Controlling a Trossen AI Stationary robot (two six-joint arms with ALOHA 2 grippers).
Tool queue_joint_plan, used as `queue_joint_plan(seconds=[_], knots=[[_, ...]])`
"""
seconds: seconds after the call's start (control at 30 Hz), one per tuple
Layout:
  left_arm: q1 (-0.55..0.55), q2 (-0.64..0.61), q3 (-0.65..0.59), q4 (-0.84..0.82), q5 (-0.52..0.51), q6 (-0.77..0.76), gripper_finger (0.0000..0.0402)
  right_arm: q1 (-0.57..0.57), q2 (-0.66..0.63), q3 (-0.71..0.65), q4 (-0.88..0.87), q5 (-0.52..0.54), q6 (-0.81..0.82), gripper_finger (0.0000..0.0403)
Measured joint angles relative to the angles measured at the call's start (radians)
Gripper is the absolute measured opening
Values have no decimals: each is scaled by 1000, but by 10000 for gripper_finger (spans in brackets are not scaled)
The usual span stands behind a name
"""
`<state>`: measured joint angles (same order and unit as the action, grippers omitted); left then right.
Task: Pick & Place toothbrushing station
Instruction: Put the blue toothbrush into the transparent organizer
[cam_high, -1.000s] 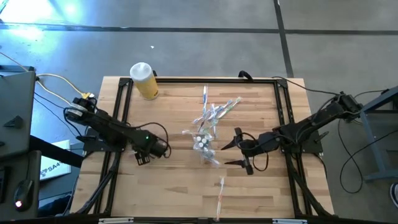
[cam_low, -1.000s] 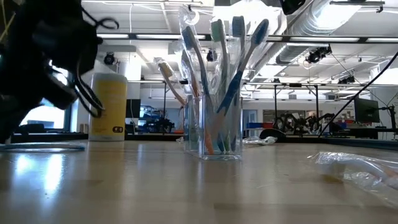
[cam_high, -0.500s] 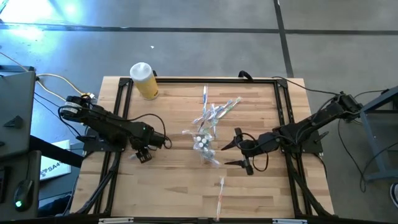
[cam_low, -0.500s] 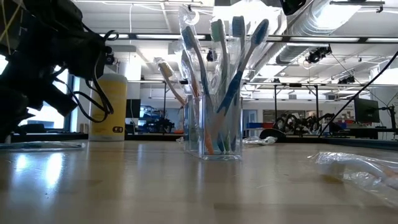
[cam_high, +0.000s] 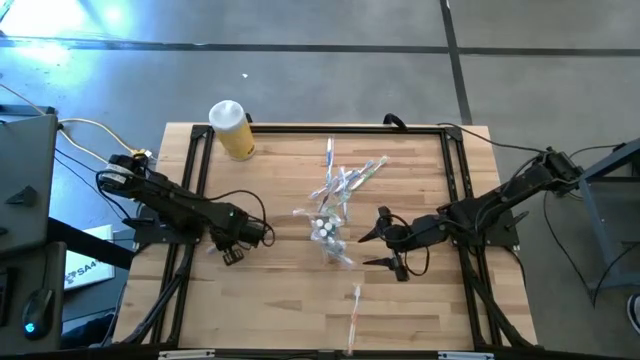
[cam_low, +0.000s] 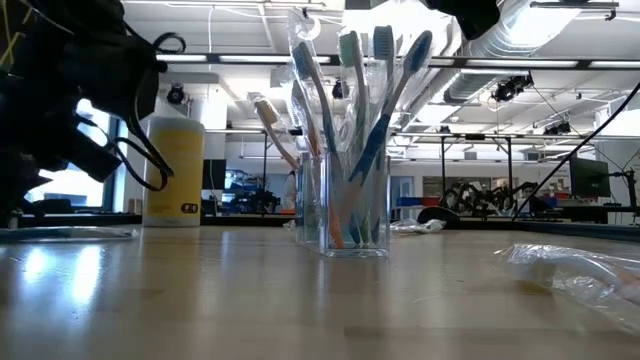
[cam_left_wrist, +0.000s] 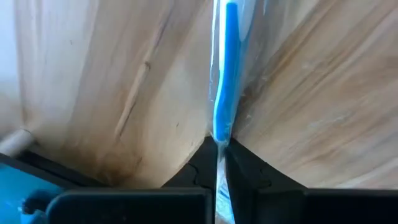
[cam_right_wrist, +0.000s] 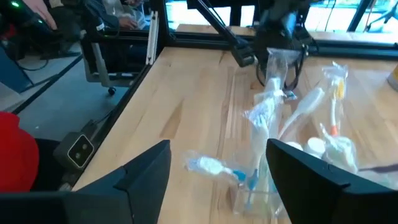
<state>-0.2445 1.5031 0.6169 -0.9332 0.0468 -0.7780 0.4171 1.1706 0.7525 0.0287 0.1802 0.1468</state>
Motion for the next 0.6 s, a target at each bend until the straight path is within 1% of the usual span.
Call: queue_joint_plan(seconds=[0.1, 0.2, 0.4, 0.47, 0.53, 0.6], knots=[[-33, 2, 55, -26, -80, -3, 5, 0, 0, 0, -11, 0, 23, 255], [-68, 9, 125, -107, -149, -13, 3, 5, 0, 0, -27, 0, 34, 255], [-139, 3, 308, -264, -277, -24, 2, 20, 0, 0, -33, 0, 34, 255], [-167, 3, 379, -315, -331, -47, 3, 24, 0, 0, -35, 0, 34, 255], [-199, 2, 445, -405, -388, -82, 3, 24, 0, 0, -37, 0, 34, 255], [-232, 1, 509, -449, -448, -112, 2, 24, 0, 0, -46, 0, 41, 255]])
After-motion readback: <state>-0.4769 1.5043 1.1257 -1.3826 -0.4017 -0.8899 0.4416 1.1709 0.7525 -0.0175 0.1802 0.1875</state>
